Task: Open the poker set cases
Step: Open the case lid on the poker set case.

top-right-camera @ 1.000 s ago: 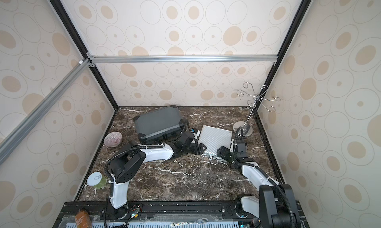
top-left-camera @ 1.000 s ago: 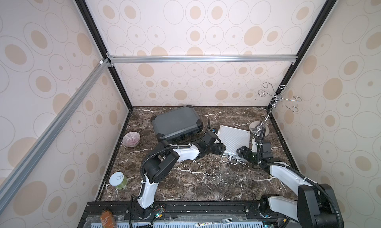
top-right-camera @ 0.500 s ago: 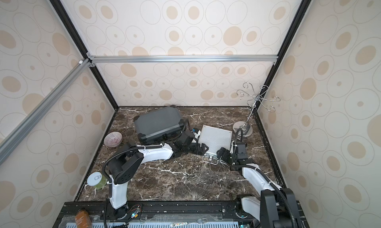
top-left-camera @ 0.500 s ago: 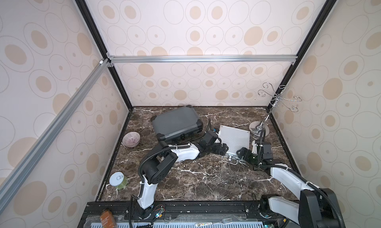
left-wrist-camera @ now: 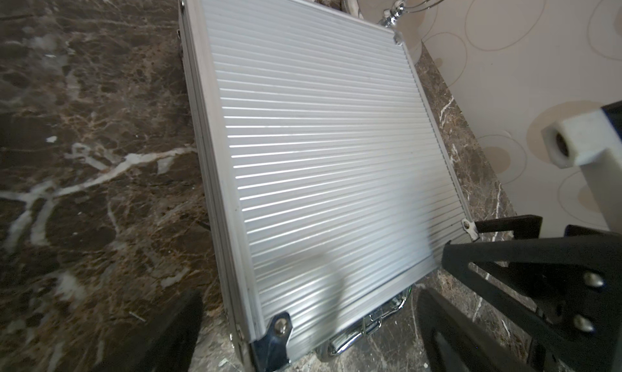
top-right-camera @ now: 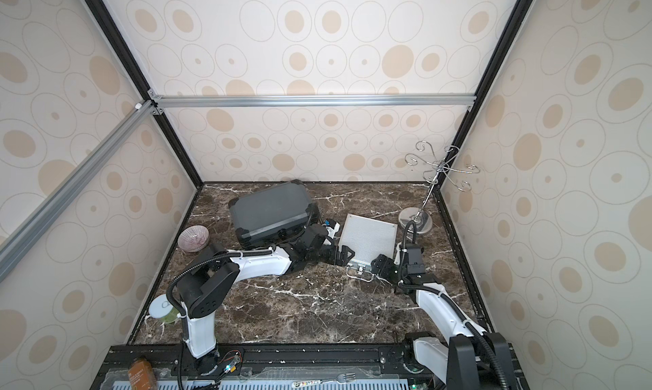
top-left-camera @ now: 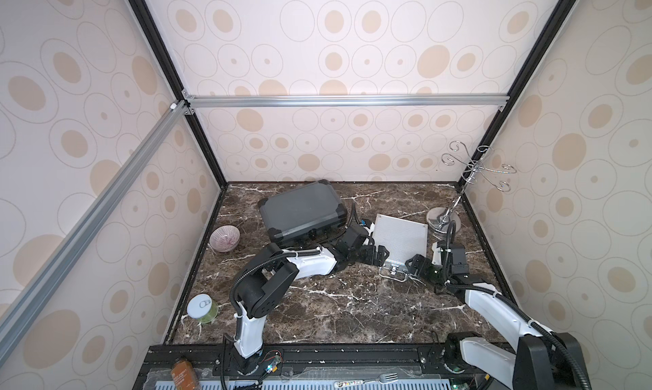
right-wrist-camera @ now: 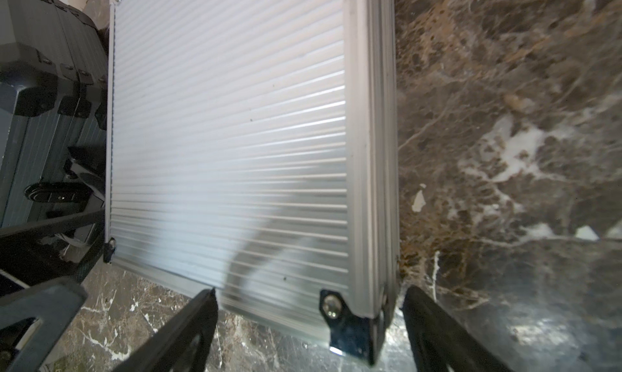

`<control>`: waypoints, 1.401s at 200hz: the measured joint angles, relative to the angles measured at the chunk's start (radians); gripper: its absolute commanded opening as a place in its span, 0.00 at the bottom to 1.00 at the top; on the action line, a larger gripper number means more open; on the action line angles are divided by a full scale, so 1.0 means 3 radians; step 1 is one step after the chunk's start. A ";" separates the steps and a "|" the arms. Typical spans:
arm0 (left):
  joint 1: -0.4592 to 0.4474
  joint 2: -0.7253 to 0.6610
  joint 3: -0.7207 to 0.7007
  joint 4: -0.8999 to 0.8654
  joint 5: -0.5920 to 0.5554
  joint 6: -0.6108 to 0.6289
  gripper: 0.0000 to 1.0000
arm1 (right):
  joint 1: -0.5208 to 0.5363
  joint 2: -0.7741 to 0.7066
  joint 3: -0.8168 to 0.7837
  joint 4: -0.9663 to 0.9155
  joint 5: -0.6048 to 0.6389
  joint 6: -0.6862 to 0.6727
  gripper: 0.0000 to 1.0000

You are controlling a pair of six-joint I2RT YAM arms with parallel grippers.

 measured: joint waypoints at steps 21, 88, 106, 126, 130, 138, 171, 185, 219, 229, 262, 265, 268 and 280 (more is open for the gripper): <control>0.0023 0.0001 -0.0057 0.0113 0.0085 -0.0043 1.00 | 0.0000 -0.0018 0.0000 -0.0019 -0.0041 0.0000 0.89; 0.0046 0.0001 -0.0069 0.0244 0.0291 -0.0094 1.00 | 0.0000 -0.0036 0.0022 -0.0043 -0.0083 0.0043 0.89; 0.0051 0.0001 -0.0069 0.0244 0.0322 -0.0097 1.00 | -0.0001 -0.0036 0.0023 -0.0043 -0.0088 0.0065 0.89; 0.0064 0.0001 -0.0072 0.0245 0.0343 -0.0108 1.00 | -0.0001 -0.0036 0.0025 -0.0042 -0.0099 0.0088 0.89; 0.0069 0.0001 -0.0075 0.0247 0.0351 -0.0113 1.00 | -0.0001 -0.0036 0.0025 -0.0042 -0.0104 0.0093 0.89; 0.0075 0.0001 -0.0083 0.0259 0.0365 -0.0118 1.00 | -0.0001 -0.0036 0.0025 -0.0041 -0.0112 0.0102 0.89; 0.0118 0.0001 -0.0158 0.0340 0.0449 -0.0179 1.00 | 0.0000 -0.0051 0.0051 -0.0055 -0.0151 0.0128 0.89; 0.0134 0.0001 -0.0181 0.0345 0.0468 -0.0195 1.00 | 0.0000 -0.0076 0.0074 -0.0078 -0.0155 0.0136 0.89; 0.0148 0.0001 -0.0191 0.0348 0.0483 -0.0205 1.00 | 0.0000 -0.0135 0.0081 -0.0080 -0.0155 0.0149 0.89; 0.0149 0.0001 -0.0192 0.0360 0.0501 -0.0207 1.00 | 0.0000 -0.0135 0.0081 -0.0078 -0.0155 0.0151 0.89; 0.0159 0.0001 -0.0214 0.0432 0.0561 -0.0281 1.00 | 0.0000 -0.0135 0.0081 -0.0074 -0.0154 0.0173 0.89; 0.0161 0.0001 -0.0217 0.0440 0.0571 -0.0291 1.00 | -0.0001 -0.0135 0.0081 -0.0074 -0.0154 0.0173 0.89; 0.0165 0.0001 -0.0220 0.0448 0.0579 -0.0298 1.00 | 0.0000 -0.0135 0.0081 -0.0072 -0.0154 0.0174 0.89; 0.0172 0.0001 -0.0243 0.0501 0.0614 -0.0343 1.00 | 0.0000 -0.0135 0.0081 -0.0070 -0.0154 0.0177 0.89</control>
